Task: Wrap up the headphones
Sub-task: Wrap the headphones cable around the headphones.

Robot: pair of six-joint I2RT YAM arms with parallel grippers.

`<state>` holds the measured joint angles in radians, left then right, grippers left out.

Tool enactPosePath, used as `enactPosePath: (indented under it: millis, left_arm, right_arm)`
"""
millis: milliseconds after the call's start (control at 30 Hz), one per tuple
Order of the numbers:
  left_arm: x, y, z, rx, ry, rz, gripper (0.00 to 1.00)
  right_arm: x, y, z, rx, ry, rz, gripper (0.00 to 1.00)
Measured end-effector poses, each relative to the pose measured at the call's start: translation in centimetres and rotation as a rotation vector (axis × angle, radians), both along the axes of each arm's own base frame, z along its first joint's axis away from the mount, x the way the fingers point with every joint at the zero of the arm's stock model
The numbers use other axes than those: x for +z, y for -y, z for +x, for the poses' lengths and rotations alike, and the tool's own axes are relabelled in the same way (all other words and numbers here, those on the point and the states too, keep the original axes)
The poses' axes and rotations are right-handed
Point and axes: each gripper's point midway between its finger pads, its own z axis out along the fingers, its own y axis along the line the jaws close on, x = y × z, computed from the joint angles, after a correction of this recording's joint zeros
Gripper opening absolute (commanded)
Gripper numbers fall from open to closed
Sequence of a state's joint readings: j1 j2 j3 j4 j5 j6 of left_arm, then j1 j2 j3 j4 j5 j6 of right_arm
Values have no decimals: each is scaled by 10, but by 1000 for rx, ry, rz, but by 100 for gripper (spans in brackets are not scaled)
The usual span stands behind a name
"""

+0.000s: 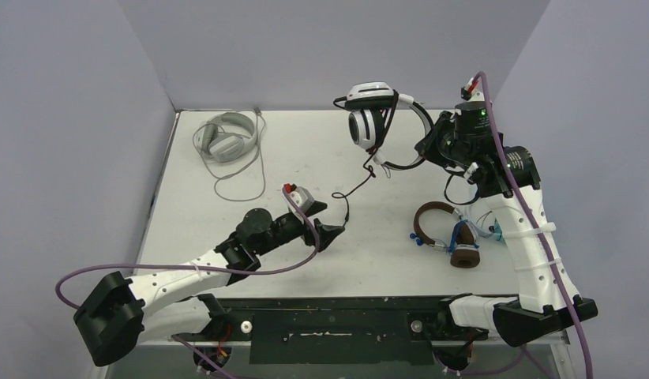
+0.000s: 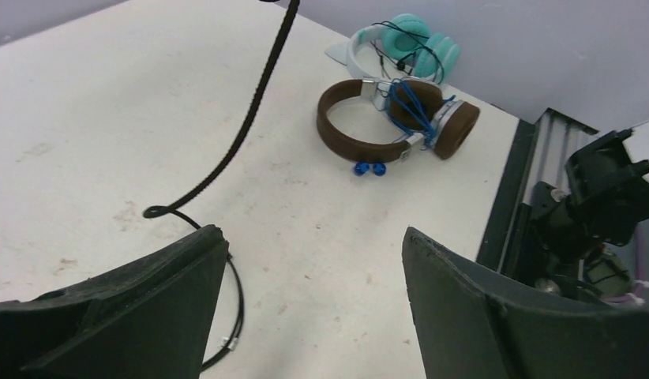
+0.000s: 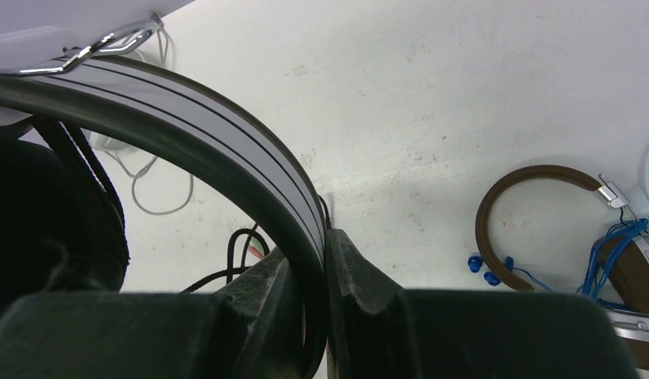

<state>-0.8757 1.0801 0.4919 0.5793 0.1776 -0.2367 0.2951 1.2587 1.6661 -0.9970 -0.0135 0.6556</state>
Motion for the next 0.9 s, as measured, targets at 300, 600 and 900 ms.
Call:
enactPosePath:
  millis: [300, 600, 900]
  left_arm:
    - [-17, 14, 49, 105, 128, 178, 97]
    - [-46, 42, 102, 153, 167, 284, 22]
    - [-99, 2, 154, 267, -19, 226, 4]
  right_arm:
    - [1, -1, -1, 6, 0, 4, 0]
    - [16, -2, -4, 19, 26, 17, 0]
    - [64, 1, -10, 13, 124, 47, 0]
